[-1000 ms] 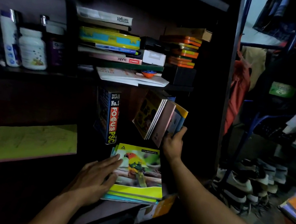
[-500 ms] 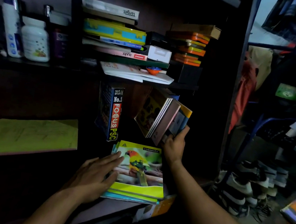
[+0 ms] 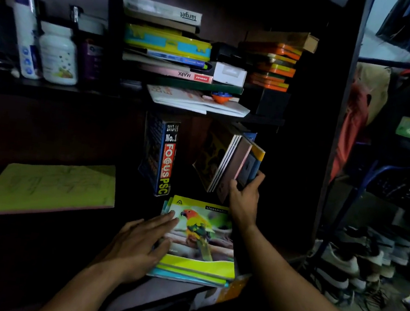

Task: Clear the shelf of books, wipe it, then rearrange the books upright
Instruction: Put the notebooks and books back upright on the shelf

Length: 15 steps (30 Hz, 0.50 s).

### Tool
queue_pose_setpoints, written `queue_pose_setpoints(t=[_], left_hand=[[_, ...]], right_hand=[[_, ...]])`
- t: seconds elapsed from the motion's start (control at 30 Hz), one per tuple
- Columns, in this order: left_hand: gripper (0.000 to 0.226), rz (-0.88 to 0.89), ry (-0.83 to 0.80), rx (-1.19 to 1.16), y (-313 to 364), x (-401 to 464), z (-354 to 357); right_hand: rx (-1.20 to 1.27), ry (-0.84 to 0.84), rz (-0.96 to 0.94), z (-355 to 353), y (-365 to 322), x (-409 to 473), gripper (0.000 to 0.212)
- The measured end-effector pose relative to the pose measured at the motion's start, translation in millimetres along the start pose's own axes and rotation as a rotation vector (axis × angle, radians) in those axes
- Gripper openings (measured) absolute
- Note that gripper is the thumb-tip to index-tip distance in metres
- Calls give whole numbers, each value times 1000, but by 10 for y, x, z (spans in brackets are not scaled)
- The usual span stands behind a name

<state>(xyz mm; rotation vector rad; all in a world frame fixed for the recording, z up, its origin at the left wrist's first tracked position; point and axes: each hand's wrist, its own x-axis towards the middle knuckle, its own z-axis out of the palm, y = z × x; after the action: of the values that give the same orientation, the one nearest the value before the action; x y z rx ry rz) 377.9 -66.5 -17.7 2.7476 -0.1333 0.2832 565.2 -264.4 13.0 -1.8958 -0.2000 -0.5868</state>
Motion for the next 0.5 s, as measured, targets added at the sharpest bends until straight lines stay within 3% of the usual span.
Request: queue_pose_setpoints(t=[0.13,0.3,0.5], left_hand=[[81,1,3,0,13,2,-9],[81,-4,1,-6,31,-12,-29],[80,-8,-1,-18,13,-19,-14]], right_hand=[[-65,-68,25,140,12,173,88],[-247,-253,182,235,-179,514,78],[-166,-347,401,346,-348,804,94]])
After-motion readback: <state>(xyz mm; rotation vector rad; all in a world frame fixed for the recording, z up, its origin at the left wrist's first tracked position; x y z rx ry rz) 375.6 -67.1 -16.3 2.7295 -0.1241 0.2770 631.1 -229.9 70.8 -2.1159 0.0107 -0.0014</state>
